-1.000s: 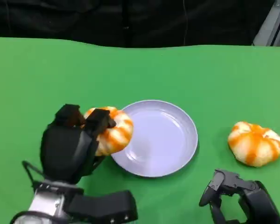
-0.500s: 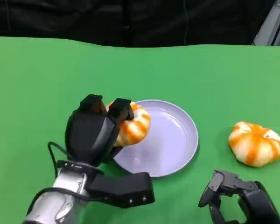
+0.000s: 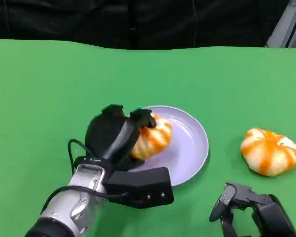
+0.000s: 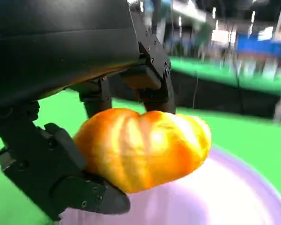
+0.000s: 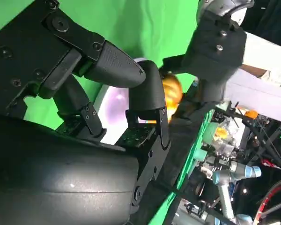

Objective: Grasp the bread from the table and place it into the plate.

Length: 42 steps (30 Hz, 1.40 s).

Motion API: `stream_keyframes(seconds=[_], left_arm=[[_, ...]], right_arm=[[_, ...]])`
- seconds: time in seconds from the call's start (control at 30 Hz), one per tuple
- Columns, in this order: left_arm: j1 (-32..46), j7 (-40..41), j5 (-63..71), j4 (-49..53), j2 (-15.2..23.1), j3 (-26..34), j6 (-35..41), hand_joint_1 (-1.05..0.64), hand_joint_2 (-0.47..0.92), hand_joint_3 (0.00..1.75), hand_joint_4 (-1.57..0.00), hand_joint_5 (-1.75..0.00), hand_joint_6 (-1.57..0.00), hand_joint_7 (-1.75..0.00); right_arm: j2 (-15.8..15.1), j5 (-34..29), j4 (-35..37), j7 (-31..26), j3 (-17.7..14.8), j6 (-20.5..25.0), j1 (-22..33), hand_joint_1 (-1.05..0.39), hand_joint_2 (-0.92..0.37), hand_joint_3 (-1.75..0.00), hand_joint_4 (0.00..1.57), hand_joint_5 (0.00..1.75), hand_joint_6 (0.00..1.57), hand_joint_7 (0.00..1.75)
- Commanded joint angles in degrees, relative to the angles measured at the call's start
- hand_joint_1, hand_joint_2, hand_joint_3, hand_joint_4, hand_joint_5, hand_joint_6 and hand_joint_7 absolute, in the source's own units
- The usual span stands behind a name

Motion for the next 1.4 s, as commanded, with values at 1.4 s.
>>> stream_keyframes(seconds=[1.4], left_arm=[[31.91,-8.08,-10.95,-37.4,14.69,15.1,-15.12,-0.58,0.92,0.2,-0.41,-0.3,-0.4,-0.13]], right_arm=[[-0.49,1.52,-1.42,0.33,-0.21,0.5,1.2,-0.51,-0.34,-1.48,0.9,1.75,0.81,1.51]])
